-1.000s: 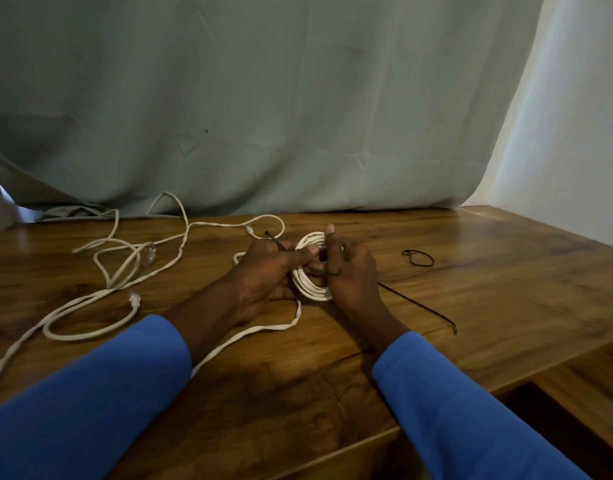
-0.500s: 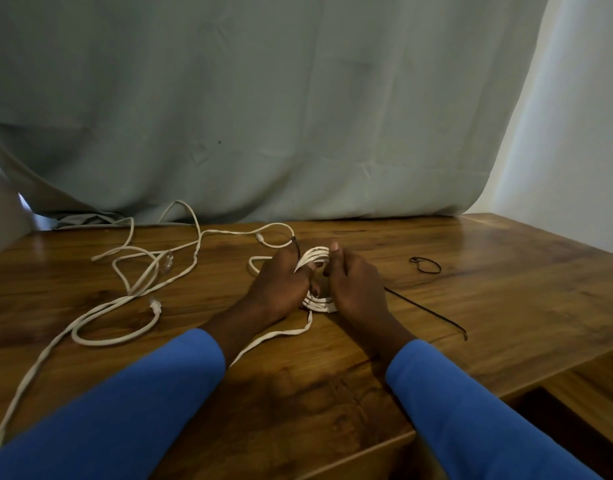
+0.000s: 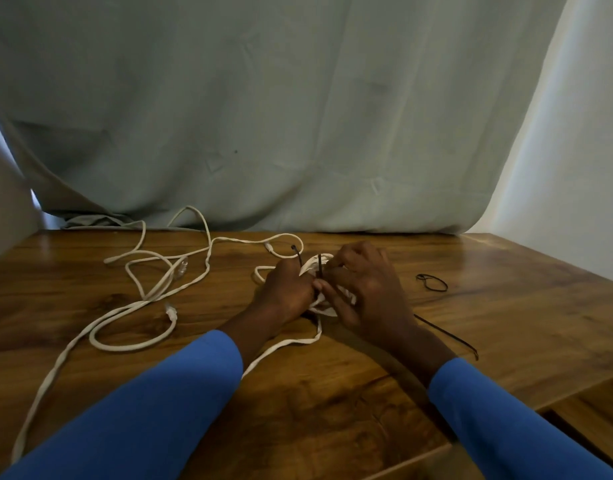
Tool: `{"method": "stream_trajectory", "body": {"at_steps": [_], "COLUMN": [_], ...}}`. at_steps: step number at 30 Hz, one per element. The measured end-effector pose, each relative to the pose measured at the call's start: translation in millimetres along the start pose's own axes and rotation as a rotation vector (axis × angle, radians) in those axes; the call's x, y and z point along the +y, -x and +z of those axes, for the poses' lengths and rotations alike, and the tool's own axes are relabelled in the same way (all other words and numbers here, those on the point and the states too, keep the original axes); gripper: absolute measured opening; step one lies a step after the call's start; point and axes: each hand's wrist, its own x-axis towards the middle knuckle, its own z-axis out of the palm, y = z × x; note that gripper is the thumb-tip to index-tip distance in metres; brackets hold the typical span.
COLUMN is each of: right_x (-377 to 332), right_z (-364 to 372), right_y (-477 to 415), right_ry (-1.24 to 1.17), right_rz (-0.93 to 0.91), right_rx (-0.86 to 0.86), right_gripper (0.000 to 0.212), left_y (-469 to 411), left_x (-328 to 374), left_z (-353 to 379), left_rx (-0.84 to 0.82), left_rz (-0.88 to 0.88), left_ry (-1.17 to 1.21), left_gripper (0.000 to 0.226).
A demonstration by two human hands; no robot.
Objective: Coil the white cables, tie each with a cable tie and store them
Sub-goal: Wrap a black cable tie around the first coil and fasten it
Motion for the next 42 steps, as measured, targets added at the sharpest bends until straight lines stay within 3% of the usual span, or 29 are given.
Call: {"method": "stream_trajectory", "body": {"at_steps": [2, 5, 9, 12, 16, 20, 24, 27, 29, 36, 42], "right_x": [2, 5, -8, -16, -11, -8, -7, -7, -8, -7, -5], "right_z": [-3, -3, 14, 31, 52, 60, 64, 64, 64, 65, 68], "right_y": [-12, -33, -43, -43, -30, -22, -22, -22, -23, -21, -20], "right_ry": [0.021, -0.043, -0.094, -0.416, -0.435, -0.412, -0.376, -0.403, -0.433, -0.499, -0.552], "right_rz": [0.092, 0.415, 0.507, 0.599, 0.558, 0.532, 0.556, 0.577, 0.574, 0.535, 0.545], "right_rx": [-0.072, -0.164, -0.074, 0.051, 0.138, 0.165, 0.128, 0.114, 0.127, 0.126, 0.115], "right_gripper": [0.028, 0.027, 0.023, 0.019, 0.022, 0.025, 0.027, 0.025, 0.024, 0.026, 0.025], "left_y": [5, 14, 16, 16, 13, 9, 9, 4, 1, 1, -7], "left_x": [4, 10, 9, 10, 9, 5, 2, -1, 0, 2, 5], "left_z": [4, 8, 12, 9, 5, 7, 7, 6, 3, -24, -31], "left_rx": [0.023, 0.074, 0.115, 0.109, 0.078, 0.030, 0.042, 0.039, 0.055, 0.307, 0.334], "left_rz": [0.040, 0.157, 0.181, 0.151, 0.111, 0.075, 0.044, 0.003, 0.007, 0.317, 0.103], "left_ry": [-0.064, -0.245, -0.353, -0.316, -0.193, -0.043, 0.134, 0.206, 0.235, -0.269, 0.269], "left_gripper": [0.018, 0.016, 0.017, 0.009, 0.012, 0.039, 0.049, 0.043, 0.027, 0.020, 0.021]}}
